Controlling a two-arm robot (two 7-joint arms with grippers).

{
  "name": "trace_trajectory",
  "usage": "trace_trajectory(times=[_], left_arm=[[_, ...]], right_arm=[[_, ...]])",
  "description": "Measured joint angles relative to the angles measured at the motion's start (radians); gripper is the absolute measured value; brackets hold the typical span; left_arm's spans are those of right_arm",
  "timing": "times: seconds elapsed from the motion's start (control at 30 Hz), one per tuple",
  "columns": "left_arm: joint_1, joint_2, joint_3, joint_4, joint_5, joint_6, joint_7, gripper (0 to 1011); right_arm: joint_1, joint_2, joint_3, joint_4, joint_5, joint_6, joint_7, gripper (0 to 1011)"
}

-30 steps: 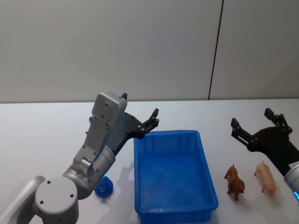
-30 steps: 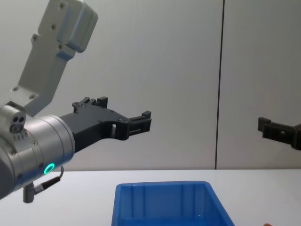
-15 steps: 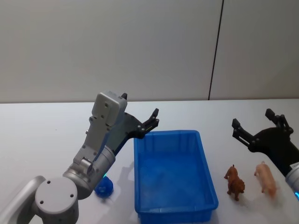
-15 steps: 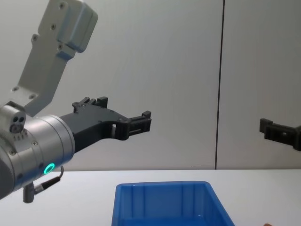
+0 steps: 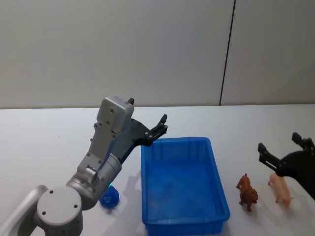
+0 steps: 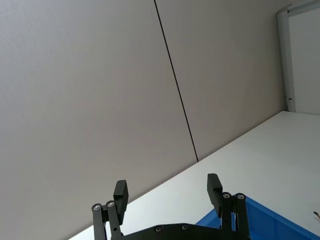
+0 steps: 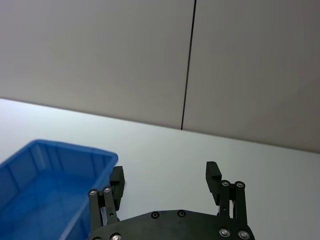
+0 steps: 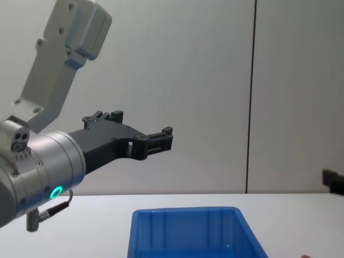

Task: Pick up the two dolls from the table and place them into the box.

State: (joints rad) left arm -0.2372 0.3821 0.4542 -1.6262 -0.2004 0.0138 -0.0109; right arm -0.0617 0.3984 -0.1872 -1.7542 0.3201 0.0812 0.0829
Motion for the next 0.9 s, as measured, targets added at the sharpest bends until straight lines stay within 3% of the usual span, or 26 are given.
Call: trace_trajectory(times=[0.47, 0.9], left_arm=[[0.0, 0.0, 0.0, 0.0, 0.0, 0.0, 0.0, 1000], [0.0, 0.0, 0.0, 0.0, 0.0, 0.0, 0.0, 1000]], right_arm=[[-0.038, 0.035, 0.016, 0.021, -0.006, 0.081, 0.0, 1001], [-0.026, 0.024, 0.006, 0.087, -0.039, 0.146, 0.015, 1001]])
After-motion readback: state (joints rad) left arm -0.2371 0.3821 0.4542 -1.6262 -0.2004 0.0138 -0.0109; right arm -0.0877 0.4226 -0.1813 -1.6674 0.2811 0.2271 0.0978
